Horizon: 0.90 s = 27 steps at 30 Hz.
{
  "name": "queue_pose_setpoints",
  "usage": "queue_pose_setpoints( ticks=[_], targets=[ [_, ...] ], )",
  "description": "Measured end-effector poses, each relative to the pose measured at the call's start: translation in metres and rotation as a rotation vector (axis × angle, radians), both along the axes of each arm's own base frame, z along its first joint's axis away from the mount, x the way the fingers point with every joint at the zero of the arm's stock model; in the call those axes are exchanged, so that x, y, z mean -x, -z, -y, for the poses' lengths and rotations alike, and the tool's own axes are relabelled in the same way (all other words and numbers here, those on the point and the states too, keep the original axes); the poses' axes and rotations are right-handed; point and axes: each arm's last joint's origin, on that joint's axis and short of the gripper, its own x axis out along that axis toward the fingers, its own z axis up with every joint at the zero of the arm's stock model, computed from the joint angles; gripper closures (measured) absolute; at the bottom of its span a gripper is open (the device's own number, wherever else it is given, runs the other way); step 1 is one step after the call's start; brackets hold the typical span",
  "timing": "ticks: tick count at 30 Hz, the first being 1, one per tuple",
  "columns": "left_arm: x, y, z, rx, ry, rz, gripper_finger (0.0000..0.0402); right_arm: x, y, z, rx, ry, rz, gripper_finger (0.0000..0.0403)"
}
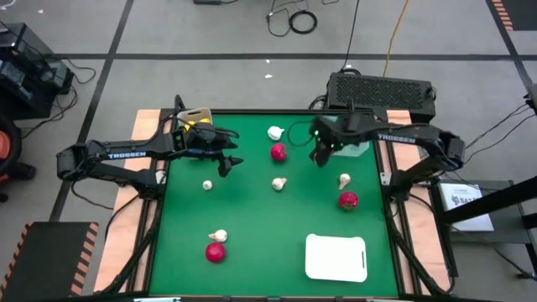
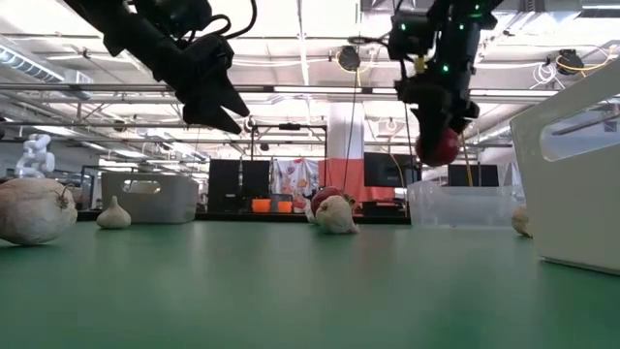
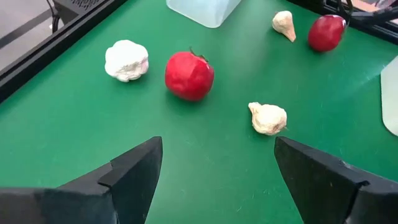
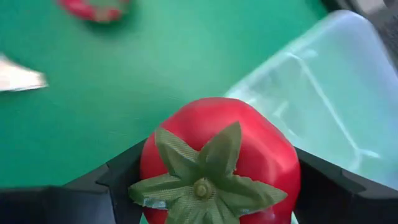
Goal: Sort produce into baskets
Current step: Put the red tomato in the transparent bin
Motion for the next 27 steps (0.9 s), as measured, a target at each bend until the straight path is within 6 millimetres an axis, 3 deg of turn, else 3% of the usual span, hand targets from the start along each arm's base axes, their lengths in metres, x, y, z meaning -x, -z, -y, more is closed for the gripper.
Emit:
queue_pose_setpoints(
  ticks=[7, 13, 27],
  targets=[
    [0.0, 0.0, 0.0, 0.073, -0.052, 0.015, 0.0084, 0.017, -0.002, 0.043, 0.03, 0.138, 0.036, 0.0102],
    [0.0, 0.0, 0.001, 0.143, -0.098, 0.03, 0.0084, 0.036, -0.001, 0.068, 0.016, 0.288, 0.04, 0.0102],
    [-0.006, 0.0, 0.019, 0.172, -0.147, 0.041, 0.0084, 0.038, 0.031, 0.11, -0.037, 0.332, 0.031, 0.0096]
  ],
)
